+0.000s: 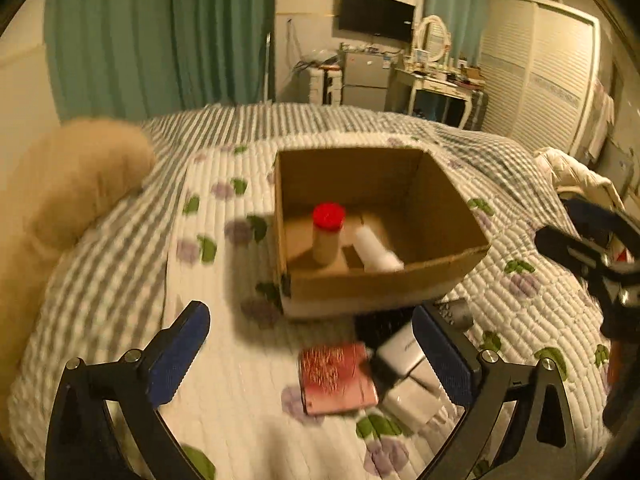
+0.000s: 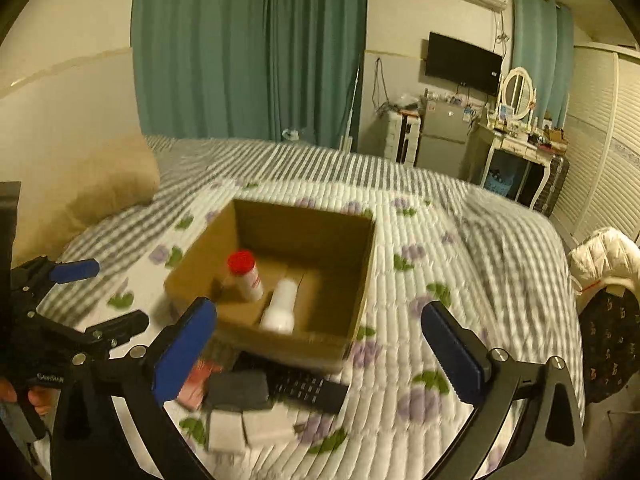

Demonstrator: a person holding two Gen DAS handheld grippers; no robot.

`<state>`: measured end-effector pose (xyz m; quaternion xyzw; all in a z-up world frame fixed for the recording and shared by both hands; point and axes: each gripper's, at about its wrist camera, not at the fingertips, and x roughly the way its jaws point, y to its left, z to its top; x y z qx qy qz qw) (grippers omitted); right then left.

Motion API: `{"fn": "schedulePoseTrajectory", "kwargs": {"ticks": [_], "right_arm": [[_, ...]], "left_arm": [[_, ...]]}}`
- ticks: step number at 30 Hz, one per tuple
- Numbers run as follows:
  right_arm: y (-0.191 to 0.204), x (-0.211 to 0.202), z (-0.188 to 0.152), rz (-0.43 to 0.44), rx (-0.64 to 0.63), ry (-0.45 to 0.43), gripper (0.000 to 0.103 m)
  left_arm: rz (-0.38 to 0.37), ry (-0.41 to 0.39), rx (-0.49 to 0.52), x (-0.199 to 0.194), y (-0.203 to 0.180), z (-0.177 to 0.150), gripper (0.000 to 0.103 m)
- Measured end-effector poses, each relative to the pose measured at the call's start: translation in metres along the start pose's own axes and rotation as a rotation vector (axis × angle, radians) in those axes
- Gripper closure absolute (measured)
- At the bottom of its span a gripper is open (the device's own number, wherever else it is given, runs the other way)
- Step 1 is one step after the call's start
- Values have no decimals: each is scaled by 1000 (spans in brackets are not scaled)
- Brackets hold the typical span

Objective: Organize rigid objects
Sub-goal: 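Lower the bottle into the box with left tool while right tool drops the adapter in, then grasp the pink card case with left tool while right tool grasps the grey UGREEN charger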

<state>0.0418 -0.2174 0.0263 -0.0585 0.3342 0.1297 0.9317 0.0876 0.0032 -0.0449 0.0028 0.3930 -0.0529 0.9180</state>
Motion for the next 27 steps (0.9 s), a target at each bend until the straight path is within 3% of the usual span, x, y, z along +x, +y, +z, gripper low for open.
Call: {"fn": "schedulePoseTrajectory", "kwargs": {"ticks": [4,11,20,25,27], "right_arm": [[14,25,-24,34,-1,90,0],[42,86,-60,100,-36,255,0],[53,120,-73,152,-40,344,1],[60,129,-76,198,-52,365,14],[64,131,-75,203,-56,374,29]], "left_arm": [[51,27,-46,12,8,-24,0],[112,88,-40,29,20,-46,0],[131,117,-49,36,28,-54,0],[133,116,-51,37,28,-52,0],[132,119,-54,38,27,-50,0]]}}
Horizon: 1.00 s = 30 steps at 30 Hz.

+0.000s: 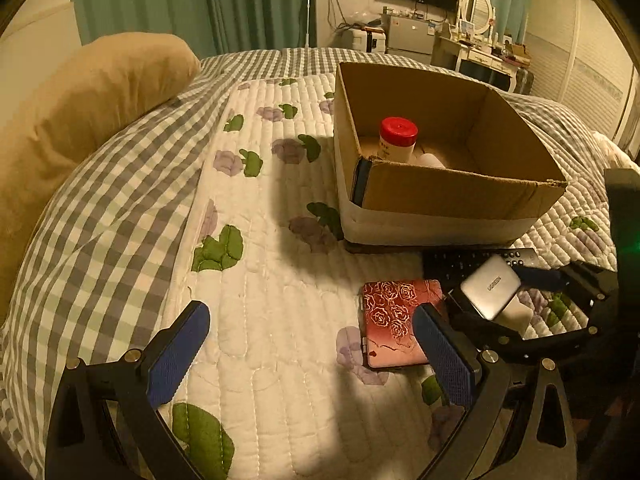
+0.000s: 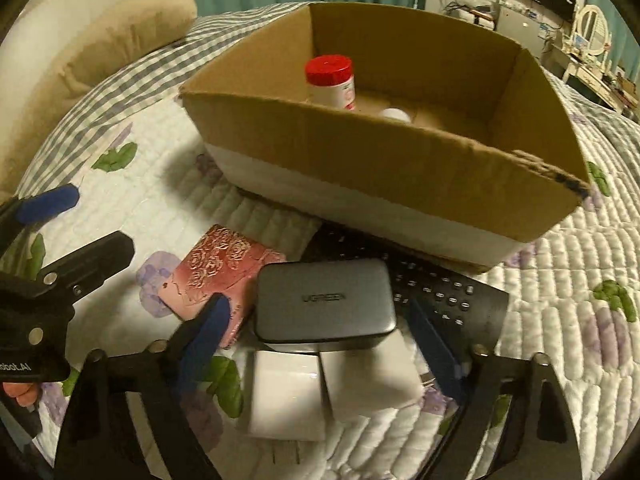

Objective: Organize rigid objects
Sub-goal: 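Grasp the pink card case with left tool while right tool grasps the grey UGREEN charger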

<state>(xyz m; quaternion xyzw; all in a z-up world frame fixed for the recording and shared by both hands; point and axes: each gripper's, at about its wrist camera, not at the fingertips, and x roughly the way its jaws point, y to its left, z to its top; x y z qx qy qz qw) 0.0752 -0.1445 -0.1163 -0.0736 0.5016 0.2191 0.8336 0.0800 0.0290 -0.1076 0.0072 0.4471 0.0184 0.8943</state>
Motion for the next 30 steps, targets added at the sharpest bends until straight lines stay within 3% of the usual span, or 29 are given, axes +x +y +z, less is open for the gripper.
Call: {"fn": "schedulePoseTrajectory", "kwargs": {"ticks": [2,7,10,14,18,21,27,30], "right_arm": [[-2,-1,-1,-15,11,-6,35],[-13,-36,-6,-27,50,-125,36],[-23,-65,-6,-89,54,-198,36],[-35,-85,-5,-146,59,-232,36],[-46,-81,-7,-126,97,-219,36],[-48,-76,-11,-112,98,-193,36],[-49,-64,-14,-88,103,-167,36],[-52,-58,-14,-77,115,-146,36]], "left_arm": [[0,1,3,-1,-1,2,0],[-12,1,1,-4,-5,6,0],[-6,40,17,4,-16,5,0],[-47,111,38,24,-38,0,0],[-94,172,60,48,-58,-3,2],[-64,181,105,61,-66,-3,11],[-98,202,74,78,-63,1,13],[-143,213,56,81,-62,3,27]]}}
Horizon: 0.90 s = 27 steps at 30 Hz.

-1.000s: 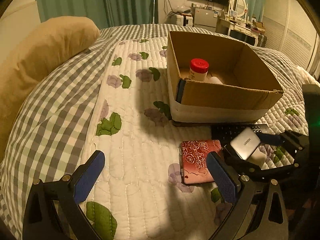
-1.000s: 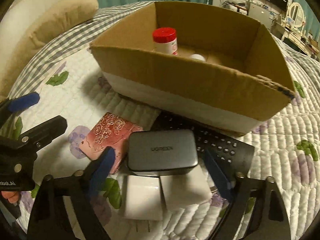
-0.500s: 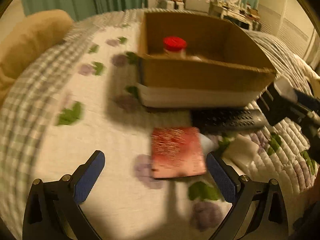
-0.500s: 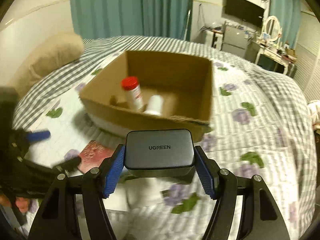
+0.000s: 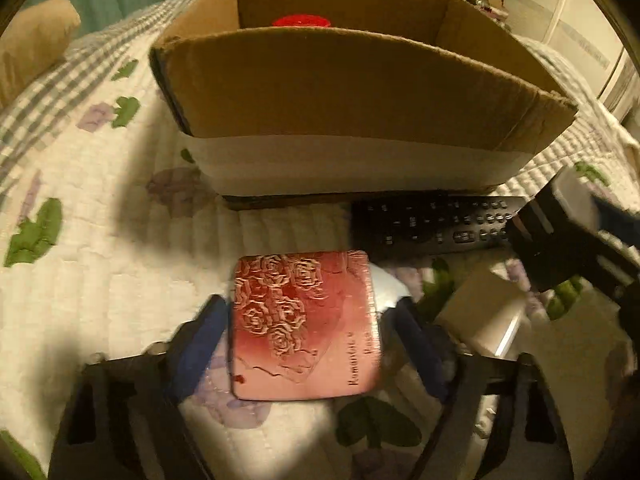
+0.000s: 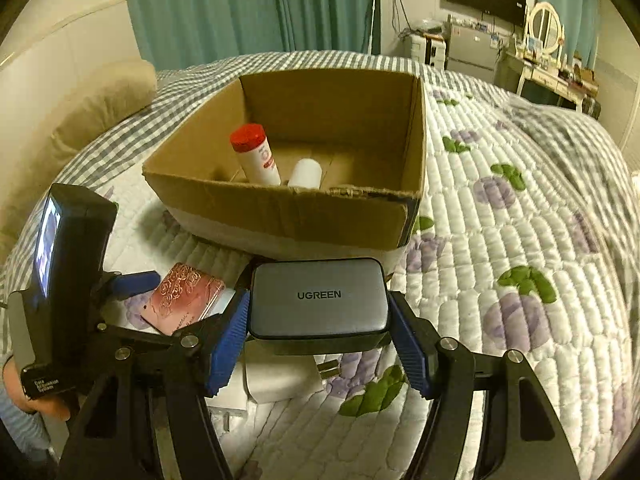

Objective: Organize rigid objects
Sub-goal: 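Grasp the pink card case with left tool while right tool grasps the grey UGREEN charger, then place the card case into the box with left tool while right tool drops the charger in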

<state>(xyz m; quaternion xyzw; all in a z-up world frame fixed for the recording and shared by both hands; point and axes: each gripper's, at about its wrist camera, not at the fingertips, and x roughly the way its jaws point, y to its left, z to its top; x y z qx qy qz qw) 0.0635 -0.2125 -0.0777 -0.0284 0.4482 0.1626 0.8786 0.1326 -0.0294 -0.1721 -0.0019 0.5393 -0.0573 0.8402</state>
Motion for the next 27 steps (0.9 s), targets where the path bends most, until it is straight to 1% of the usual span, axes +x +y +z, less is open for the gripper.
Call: {"fn": "schedulePoseTrajectory", "kwargs": {"ticks": [1,2,6,11,18,23,24,27], "right_arm": [[1,1,-1,1,-2,3,36],[1,1,-1,2,-4,4,36],[4,1,-3,-1,-17,-3,36],[4,-6,-2,-7,-15,-28,36],[14,-32,6,-20,-51,-92,36],[27,-66,25,-33,-98,-155,36],[28,-70,29,-33,-101,-165,36],[31,-87,44,-33,-106,-205,36]], "left_arm": [[-28,2,-10,0,2,0,33],[-49,10,-16,1,2,1,33],[-29,-10,5,-2,-1,0,34],[-19,-54,-21,-20,0,-6,34],[4,-169,-6,-76,-6,-12,34],[-5,-257,2,-119,-6,-6,36],[-7,-272,5,-126,-4,-10,36],[-6,-304,14,-139,-1,1,36]]}}
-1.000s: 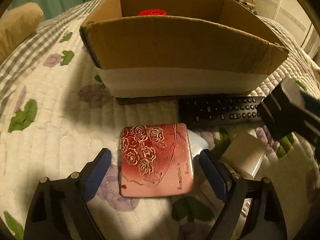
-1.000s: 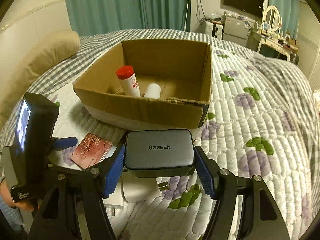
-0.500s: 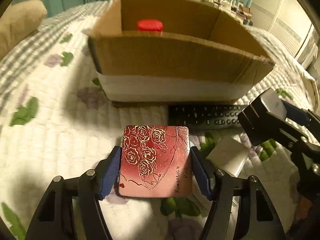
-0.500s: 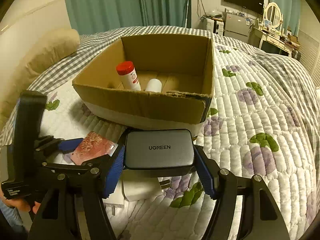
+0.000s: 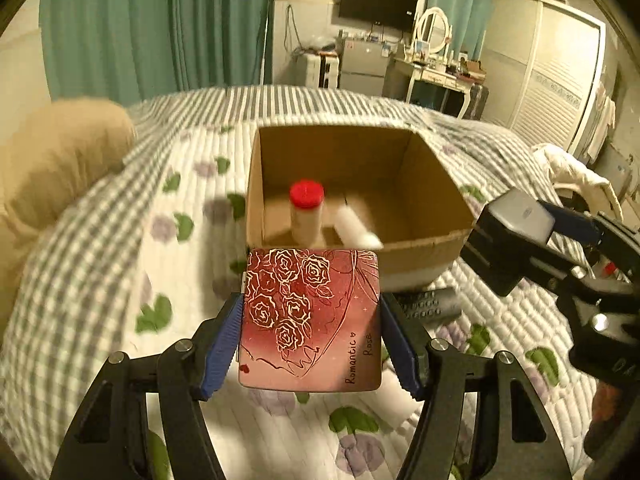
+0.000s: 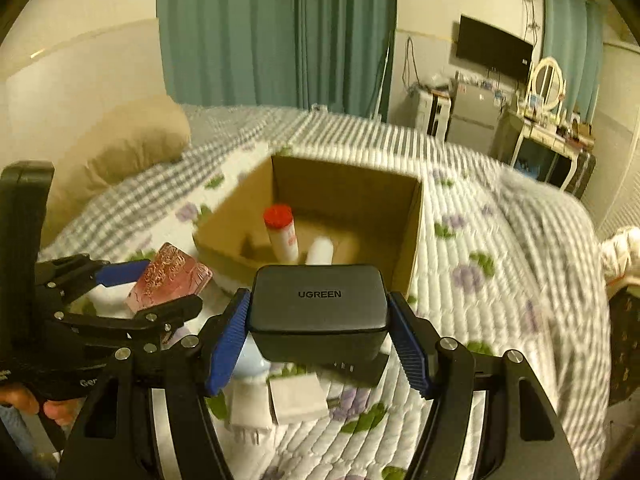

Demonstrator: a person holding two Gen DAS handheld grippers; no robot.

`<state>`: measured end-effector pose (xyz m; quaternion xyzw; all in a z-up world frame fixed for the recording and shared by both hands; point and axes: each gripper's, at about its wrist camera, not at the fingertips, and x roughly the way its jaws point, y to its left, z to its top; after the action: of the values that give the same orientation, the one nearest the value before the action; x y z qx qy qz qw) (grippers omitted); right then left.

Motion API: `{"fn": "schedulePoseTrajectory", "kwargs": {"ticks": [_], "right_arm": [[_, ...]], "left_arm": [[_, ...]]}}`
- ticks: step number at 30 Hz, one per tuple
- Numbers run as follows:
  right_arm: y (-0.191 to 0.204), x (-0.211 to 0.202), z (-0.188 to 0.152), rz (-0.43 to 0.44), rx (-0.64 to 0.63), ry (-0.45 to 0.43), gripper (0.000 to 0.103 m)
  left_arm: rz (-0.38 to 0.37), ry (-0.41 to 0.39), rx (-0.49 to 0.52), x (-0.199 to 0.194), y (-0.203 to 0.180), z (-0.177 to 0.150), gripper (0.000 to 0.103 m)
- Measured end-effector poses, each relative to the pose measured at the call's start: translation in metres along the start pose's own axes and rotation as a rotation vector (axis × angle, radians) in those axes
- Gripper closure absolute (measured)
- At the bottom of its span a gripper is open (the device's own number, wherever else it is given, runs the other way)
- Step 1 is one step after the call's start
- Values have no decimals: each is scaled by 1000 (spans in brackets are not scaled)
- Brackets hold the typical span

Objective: Organize rigid objects
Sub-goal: 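Place the card case into the box with left tool while right tool drops the charger in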

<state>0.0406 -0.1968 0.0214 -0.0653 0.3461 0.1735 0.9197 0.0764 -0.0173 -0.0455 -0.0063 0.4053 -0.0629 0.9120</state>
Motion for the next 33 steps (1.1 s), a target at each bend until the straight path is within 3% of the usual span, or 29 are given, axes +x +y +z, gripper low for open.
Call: {"fn": "schedulePoseTrajectory", "kwargs": {"ticks": [7,12,21,27,31,33], "right_arm": [[-2,-13,41,-25,-31,-79,36],[-14,-7,63,-28,-21,-101,36],[-37,39,62,-48,9,-37,36],[-46,59,57,-46,27,0,36],[-50,66,56,-44,40,3,36],[-52,68,56,-42,49,1,36]], "left_arm": [[-31,-65,6,1,-1,45,36],[-11,-43,22,29,-5,70,36],[-8,66,39,91,-15,65,36],[-17,52,32,101,-17,68,33],[-8,21,9,94,-10,74,19],[-11,4,3,88,-6,77,19]]}}
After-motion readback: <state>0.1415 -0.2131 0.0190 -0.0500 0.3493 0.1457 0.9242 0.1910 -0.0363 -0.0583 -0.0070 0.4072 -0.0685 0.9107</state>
